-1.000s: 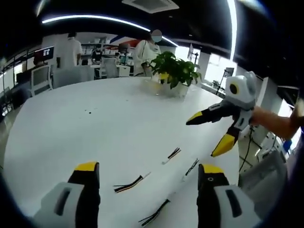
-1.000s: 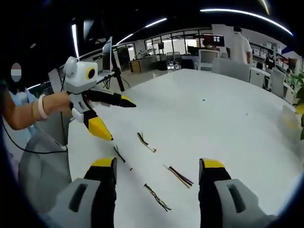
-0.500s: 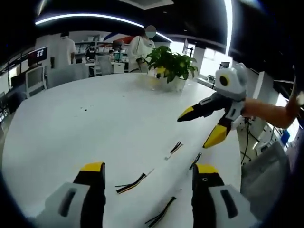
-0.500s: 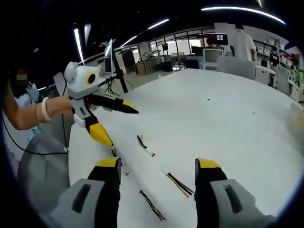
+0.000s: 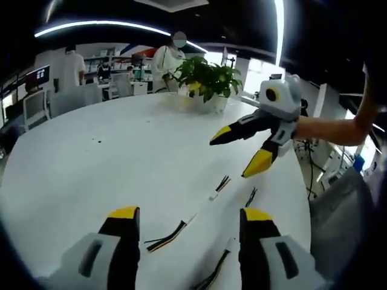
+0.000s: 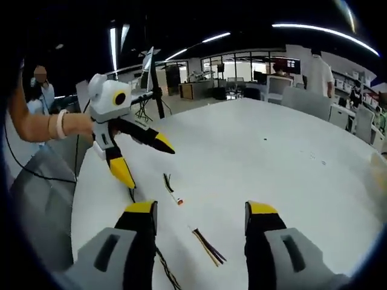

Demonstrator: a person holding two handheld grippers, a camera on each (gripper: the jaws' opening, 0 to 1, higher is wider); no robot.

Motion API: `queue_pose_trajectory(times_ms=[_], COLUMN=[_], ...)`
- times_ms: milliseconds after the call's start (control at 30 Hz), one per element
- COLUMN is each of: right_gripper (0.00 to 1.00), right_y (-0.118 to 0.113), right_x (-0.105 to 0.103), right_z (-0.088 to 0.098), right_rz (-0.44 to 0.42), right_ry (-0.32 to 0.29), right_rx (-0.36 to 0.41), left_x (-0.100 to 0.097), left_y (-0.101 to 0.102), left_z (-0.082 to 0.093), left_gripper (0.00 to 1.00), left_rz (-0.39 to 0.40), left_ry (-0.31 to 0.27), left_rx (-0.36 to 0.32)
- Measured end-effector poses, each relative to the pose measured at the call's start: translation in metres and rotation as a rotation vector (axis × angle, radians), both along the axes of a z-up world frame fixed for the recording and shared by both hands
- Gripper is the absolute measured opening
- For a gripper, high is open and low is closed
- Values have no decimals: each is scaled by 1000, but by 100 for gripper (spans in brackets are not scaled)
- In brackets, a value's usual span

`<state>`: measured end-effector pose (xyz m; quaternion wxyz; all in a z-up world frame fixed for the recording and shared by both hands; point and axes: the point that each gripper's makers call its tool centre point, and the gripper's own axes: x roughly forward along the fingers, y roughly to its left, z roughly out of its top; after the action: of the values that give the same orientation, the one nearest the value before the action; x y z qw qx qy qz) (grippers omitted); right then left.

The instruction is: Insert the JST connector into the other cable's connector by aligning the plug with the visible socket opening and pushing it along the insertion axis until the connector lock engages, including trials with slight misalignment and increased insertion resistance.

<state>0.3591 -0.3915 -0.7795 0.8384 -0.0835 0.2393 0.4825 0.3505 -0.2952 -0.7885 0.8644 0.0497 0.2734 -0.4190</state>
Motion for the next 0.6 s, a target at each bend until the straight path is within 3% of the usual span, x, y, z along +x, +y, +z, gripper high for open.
queue_pose_trajectory(times_ms=[200, 300, 400, 600], right_gripper=[54, 51, 49, 44], right_y=[0, 0, 1, 1], right_x=[1, -1, -5, -10], right_z=[-8, -12, -15, -22], right_rz=[49, 70, 98, 140], right_ry=[-5, 16, 7, 3], right_rx=[-3, 7, 2, -7], left_x=[4, 5, 3, 3], left_y=[-2, -4, -7, -11], left_z=[-5, -10, -14, -24], left_gripper=[61, 60, 55, 54], left_rz=[-18, -28, -62, -88], left_ry=[-7, 13, 16, 36], left_rx=[-1, -13, -23, -14])
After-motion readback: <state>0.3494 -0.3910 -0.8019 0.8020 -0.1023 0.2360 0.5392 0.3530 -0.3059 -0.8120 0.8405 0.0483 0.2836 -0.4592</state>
